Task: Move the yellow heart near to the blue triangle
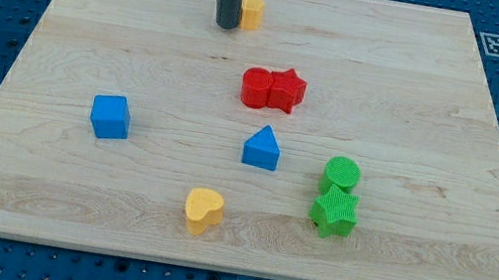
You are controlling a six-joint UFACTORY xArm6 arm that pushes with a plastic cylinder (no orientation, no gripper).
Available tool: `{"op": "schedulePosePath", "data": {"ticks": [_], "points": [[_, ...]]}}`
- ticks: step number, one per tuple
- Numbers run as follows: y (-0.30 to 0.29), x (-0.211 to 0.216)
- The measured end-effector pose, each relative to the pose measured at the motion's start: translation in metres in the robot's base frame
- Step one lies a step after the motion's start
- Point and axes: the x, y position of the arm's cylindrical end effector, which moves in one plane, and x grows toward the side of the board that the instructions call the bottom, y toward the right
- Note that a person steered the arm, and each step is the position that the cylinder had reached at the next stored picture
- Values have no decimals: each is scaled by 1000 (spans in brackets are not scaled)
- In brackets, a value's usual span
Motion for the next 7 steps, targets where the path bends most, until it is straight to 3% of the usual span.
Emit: {"op": "schedulePosePath", "data": {"ticks": [2, 7], "points": [[-36, 0], [-40, -15]]}}
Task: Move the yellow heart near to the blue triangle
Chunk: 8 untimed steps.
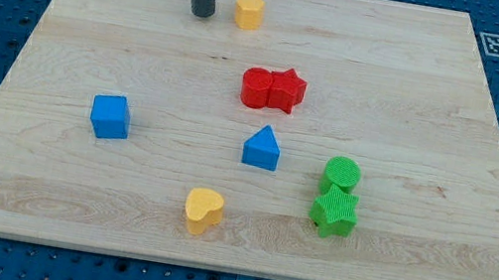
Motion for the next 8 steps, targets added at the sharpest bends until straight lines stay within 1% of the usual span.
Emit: {"op": "schedulePosePath", "data": {"ticks": [1, 3, 4, 5, 6, 8], "points": [[-14, -19], [2, -17], [20, -13], [21, -8], [21, 14], [21, 19]]}}
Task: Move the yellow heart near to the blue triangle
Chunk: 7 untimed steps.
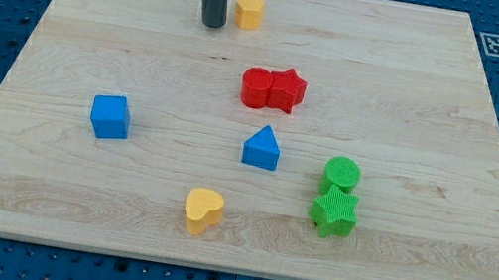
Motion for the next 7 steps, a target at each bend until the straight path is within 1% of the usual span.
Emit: {"op": "schedulePosePath", "data": {"ticks": [1, 3, 5, 7], "points": [[12, 8], [28, 8], [51, 20], [52, 21]]}}
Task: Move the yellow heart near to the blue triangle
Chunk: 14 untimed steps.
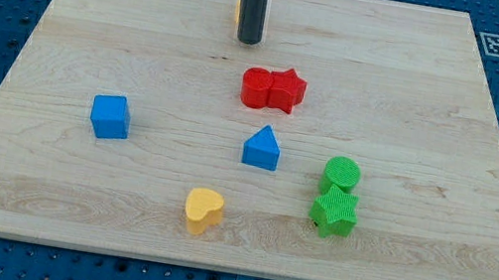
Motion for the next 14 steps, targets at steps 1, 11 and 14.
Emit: {"op": "schedulePosePath", "data": {"ticks": [1, 11, 14], "points": [[-6, 7], [-87, 101], [-20, 220]]}}
